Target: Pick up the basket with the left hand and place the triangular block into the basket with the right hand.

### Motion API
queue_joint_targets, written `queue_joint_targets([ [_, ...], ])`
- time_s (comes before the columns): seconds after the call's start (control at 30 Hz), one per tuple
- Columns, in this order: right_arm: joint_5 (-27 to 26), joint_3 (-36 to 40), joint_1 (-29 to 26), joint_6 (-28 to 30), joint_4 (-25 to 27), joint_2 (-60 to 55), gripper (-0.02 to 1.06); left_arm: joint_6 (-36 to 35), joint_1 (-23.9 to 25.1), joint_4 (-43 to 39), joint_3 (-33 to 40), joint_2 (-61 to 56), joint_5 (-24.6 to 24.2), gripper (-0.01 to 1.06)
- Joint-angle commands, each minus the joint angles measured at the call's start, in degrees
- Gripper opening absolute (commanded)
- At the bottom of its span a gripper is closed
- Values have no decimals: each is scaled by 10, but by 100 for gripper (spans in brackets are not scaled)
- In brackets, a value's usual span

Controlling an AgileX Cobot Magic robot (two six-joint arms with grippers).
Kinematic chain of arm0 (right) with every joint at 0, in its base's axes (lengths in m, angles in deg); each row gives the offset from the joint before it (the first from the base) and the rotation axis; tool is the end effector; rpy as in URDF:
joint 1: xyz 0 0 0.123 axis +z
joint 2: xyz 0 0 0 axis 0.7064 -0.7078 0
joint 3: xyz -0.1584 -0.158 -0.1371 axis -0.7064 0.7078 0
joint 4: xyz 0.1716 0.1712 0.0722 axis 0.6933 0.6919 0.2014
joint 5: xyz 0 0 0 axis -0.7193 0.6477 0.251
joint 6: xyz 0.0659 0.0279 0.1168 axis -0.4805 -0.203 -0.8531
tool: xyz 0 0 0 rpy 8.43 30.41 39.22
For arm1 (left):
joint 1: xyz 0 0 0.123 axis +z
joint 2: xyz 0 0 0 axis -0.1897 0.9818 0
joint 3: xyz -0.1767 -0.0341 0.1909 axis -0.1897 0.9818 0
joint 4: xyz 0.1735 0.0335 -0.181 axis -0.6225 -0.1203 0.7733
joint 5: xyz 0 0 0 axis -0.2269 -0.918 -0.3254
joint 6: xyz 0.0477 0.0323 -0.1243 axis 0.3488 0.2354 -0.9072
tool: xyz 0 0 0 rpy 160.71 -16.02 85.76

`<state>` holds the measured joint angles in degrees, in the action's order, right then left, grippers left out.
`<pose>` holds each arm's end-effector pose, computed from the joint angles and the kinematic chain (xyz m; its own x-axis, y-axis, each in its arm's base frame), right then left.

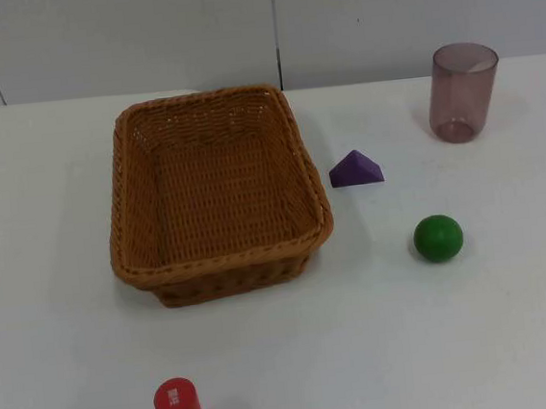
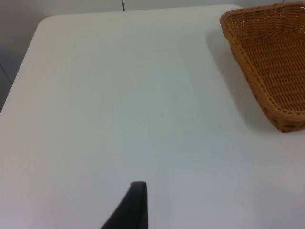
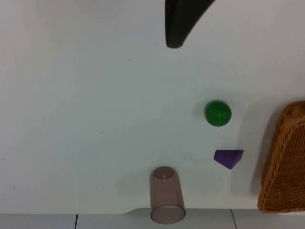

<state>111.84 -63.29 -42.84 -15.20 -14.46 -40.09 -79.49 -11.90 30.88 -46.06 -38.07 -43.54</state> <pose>0.0566 0.0029 0.2613 -0.4576 -0.0056 -0.8891 -0.0368 0.9992 0.0127 0.0587 -0.0009 0.2535 -0.4814 0.0229 -0.8762 0.0240 0.9996 0.0130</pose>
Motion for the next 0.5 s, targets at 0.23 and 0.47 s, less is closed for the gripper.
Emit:
queue_joint_targets([
  [0.23,-5,4,-1,-17,0,1,104,-31,-3,-18,3,-2,6,105],
  [0.47,-15,-66,-1,-17,-7,-53,104,-69,-3,-22,-71,73,10,105],
])
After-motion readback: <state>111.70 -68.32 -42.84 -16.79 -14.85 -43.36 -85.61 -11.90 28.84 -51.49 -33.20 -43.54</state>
